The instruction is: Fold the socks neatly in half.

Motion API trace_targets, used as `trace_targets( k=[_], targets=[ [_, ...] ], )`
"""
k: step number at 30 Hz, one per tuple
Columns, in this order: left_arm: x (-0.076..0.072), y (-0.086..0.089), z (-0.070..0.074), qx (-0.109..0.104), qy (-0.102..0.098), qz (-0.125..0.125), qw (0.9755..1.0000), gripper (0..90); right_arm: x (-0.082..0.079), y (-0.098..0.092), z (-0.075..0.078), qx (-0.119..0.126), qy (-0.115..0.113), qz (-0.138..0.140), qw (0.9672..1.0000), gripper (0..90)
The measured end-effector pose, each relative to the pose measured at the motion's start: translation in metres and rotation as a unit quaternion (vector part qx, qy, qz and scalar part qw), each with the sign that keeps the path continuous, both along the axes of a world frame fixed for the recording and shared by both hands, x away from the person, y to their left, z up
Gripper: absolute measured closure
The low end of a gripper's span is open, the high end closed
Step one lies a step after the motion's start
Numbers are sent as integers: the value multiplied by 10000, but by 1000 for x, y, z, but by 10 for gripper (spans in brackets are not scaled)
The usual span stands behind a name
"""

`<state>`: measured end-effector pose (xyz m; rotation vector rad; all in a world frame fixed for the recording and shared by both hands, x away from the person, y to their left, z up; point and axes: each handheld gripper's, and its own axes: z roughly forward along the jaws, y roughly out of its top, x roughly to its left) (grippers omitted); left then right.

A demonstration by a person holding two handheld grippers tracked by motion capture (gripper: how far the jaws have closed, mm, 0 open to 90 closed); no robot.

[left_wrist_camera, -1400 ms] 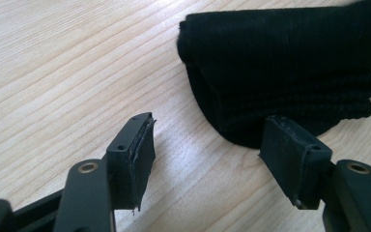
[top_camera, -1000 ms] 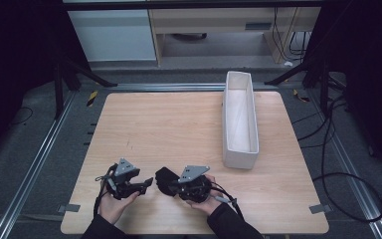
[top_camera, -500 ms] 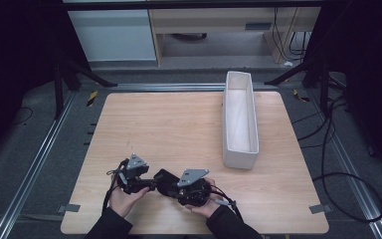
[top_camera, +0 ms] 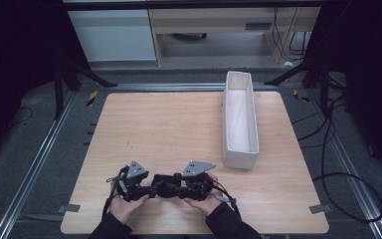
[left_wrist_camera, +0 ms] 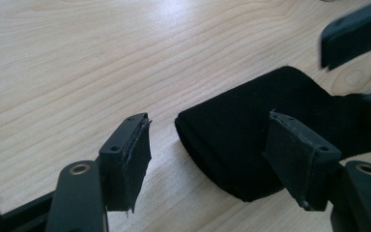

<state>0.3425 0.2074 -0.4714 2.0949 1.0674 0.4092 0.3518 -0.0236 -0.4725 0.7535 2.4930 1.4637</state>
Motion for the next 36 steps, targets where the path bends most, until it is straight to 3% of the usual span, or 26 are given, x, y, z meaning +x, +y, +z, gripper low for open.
trace_targets(
  k=[4,8,11,16,19,20,24,27,29,33,35,36],
  targets=[
    [-2,0,-4,-29,55,-23,10000,311,0,-2,-14,-147,207,26,9997,543],
    [-2,0,-6,-21,87,-46,9999,305,-4,0,-23,-356,251,79,9990,536],
    [-2,0,-6,7,65,-32,10000,305,-5,2,-19,-408,199,120,9989,526],
    [-1,1,-7,-31,76,-41,10000,306,2,-1,-7,-76,-11,-52,10000,574],
    [0,2,-7,-44,82,-53,9999,306,10,2,-11,-212,-127,-206,9995,628],
    [0,2,-7,-46,82,-62,9999,305,13,2,-14,-262,-58,-237,9994,641],
    [2,6,-3,-249,120,-40,9996,309,12,2,-21,-317,4,-230,9992,651],
    [11,13,2,-419,70,285,9987,330,9,1,-20,-332,0,-200,9992,651],
    [16,15,3,-350,41,410,9985,338,6,1,-22,-306,28,-187,9994,648],
    [19,12,-6,-58,119,361,9993,343,3,1,-17,-293,11,-194,9994,605],
    [18,9,-9,102,163,309,9993,340,1,1,-12,-93,-45,-137,9999,590],
    [17,7,-10,82,133,303,9994,340,0,2,-10,-25,-31,-63,10000,584]
  ],
)
